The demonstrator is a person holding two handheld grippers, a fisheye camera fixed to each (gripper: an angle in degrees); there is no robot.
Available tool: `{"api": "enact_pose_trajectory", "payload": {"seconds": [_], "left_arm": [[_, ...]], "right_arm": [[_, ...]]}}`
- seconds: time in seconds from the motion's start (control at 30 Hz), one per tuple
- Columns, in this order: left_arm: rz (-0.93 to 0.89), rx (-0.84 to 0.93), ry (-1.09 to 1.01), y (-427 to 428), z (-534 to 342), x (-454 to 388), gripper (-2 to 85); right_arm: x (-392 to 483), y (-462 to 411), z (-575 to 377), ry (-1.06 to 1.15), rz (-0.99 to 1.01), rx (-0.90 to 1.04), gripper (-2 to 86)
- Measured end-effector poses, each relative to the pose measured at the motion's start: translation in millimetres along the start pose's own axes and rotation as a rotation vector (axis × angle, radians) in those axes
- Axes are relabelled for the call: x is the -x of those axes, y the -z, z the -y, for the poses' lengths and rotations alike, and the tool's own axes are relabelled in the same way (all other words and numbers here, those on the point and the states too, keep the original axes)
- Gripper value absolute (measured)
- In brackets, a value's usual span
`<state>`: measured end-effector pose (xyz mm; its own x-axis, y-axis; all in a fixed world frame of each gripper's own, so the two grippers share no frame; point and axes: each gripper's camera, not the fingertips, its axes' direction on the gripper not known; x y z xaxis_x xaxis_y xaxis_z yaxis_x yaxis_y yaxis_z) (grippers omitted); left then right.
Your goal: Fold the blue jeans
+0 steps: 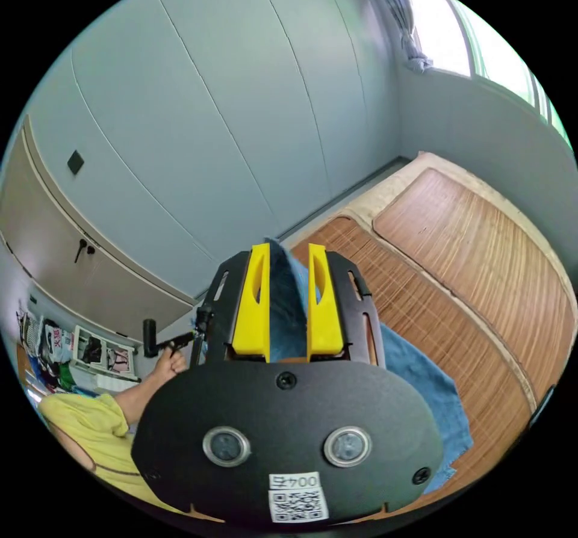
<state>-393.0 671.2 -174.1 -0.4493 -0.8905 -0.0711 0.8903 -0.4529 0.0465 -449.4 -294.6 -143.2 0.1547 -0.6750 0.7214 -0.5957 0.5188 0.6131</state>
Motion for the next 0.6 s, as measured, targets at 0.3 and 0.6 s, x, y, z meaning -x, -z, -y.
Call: {"api": "enact_pose_trajectory", "payload": {"seconds": [0.3,0.6], "left_arm": [[-0.053,-0.121,0.16,50.8,9.2,74.0,3.2],[0.194,0.245,-0.461,-69.8,-19.7,-72.2,1.8]], "right_arm": [[-169.7,36.2,-316.1,-0.264,-0.196,0.213,11.3],[-293.1,99.7,-514.6,-0.595,-0.507,0.205,16.2]]}}
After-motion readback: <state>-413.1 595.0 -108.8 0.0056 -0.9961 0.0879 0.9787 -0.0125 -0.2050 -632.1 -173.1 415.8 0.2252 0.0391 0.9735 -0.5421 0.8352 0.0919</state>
